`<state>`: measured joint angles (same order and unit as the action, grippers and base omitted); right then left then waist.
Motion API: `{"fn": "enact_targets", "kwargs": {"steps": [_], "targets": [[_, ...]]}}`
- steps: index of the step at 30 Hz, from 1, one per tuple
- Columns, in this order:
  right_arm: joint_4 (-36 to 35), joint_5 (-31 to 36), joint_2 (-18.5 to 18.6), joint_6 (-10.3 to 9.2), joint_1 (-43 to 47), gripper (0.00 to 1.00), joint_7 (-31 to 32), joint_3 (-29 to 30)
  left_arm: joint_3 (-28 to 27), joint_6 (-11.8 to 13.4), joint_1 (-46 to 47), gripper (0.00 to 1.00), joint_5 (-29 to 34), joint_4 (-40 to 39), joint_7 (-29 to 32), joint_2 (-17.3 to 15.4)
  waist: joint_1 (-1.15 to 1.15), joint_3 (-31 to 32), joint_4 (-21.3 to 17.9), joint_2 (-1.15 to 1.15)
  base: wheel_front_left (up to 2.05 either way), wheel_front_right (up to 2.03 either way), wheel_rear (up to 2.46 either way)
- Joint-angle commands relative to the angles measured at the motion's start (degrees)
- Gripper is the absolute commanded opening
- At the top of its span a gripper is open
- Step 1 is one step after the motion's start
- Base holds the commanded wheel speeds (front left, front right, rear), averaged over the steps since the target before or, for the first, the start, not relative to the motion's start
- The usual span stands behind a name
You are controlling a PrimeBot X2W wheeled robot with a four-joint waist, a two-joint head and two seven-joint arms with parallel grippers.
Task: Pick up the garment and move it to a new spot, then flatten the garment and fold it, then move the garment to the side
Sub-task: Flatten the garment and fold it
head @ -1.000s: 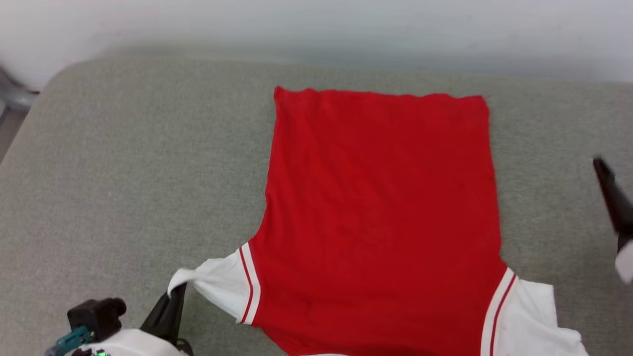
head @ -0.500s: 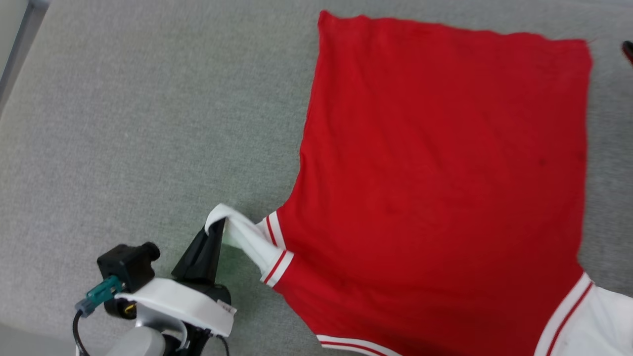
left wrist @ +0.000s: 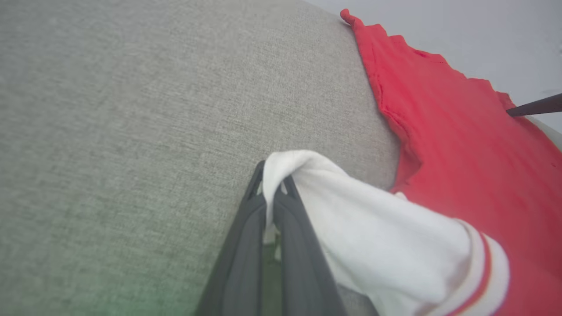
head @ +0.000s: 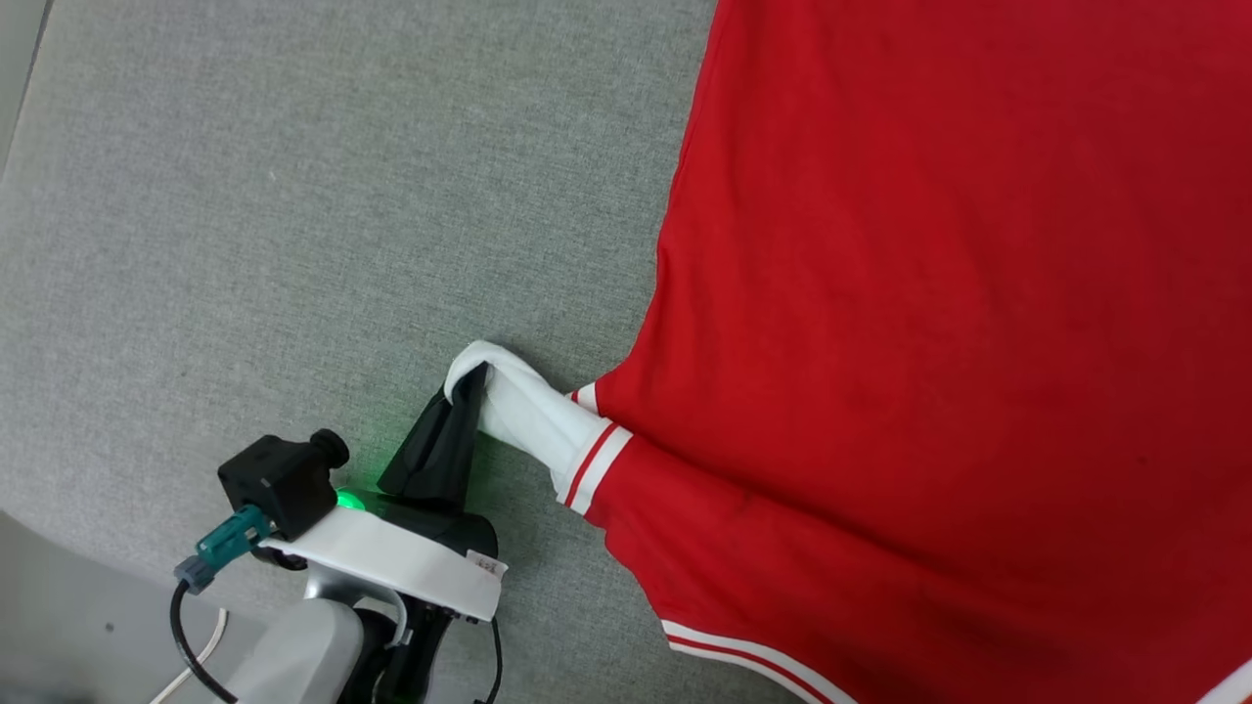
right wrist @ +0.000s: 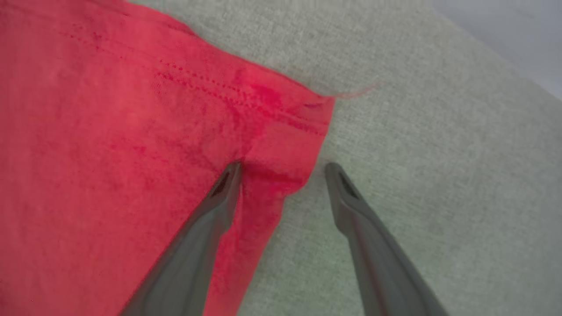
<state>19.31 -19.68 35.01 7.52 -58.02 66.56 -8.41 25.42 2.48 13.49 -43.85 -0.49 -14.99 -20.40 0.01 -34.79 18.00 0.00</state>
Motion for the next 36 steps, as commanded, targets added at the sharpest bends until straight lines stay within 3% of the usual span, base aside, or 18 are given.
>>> {"fn": "enact_targets", "kwargs": {"steps": [1, 7, 8, 9, 10, 24, 36], "targets": [[1.22, -0.04, -0.04, -0.06, 0.02, 1.0, 0.52, -0.82, -0.35, -0.53, 0.96, 0.0, 0.62, 0.32, -0.26, 0.68, -0.01, -1.51, 0.96, 0.0, 0.0, 0.0, 0.0], [4.3, -1.34, -0.13, -0.05, 3.86, 1.0, 1.56, -1.79, -1.03, -1.83, 1.26, 0.0, 1.86, 1.46, -0.2, 2.3, -0.01, -2.39, 1.12, 0.0, 0.0, 0.0, 0.0], [4.35, -1.07, 0.25, -0.05, 3.97, 0.82, 1.0, -1.62, -1.13, -1.98, 1.33, 0.0, 1.97, 1.66, -0.2, 2.43, -0.01, -2.39, 1.1, 0.0, 0.0, 0.0, 0.0], [4.32, -0.82, 0.57, -0.05, 3.91, 0.36, 0.44, -1.56, -1.29, -2.23, 1.4, 0.0, 2.14, 1.81, -0.2, 2.57, -0.01, -2.37, 1.06, 0.0, 0.0, 0.0, 0.0], [4.43, -0.76, 0.85, -0.05, 3.78, 0.0, 0.07, -1.37, -1.45, -2.37, 1.41, 0.0, 2.33, 2.04, -0.2, 2.62, -0.01, -2.23, 1.0, 0.0, 0.0, 0.0, 0.0], [2.76, -6.32, -0.11, -0.07, 2.9, 0.0, -13.96, -2.12, -3.41, -2.08, -2.36, 0.0, 2.74, 3.45, 0.26, 1.24, -0.01, 6.92, -3.86, 0.0, 0.0, 0.0, 0.0], [-4.7, -15.04, 5.99, -0.07, 20.82, 0.0, -20.33, -1.8, -4.43, 0.46, -8.8, 0.0, 1.39, 2.01, 2.58, -1.95, -0.01, 17.09, -8.71, 0.0, 0.0, 0.0, 0.0]]}}
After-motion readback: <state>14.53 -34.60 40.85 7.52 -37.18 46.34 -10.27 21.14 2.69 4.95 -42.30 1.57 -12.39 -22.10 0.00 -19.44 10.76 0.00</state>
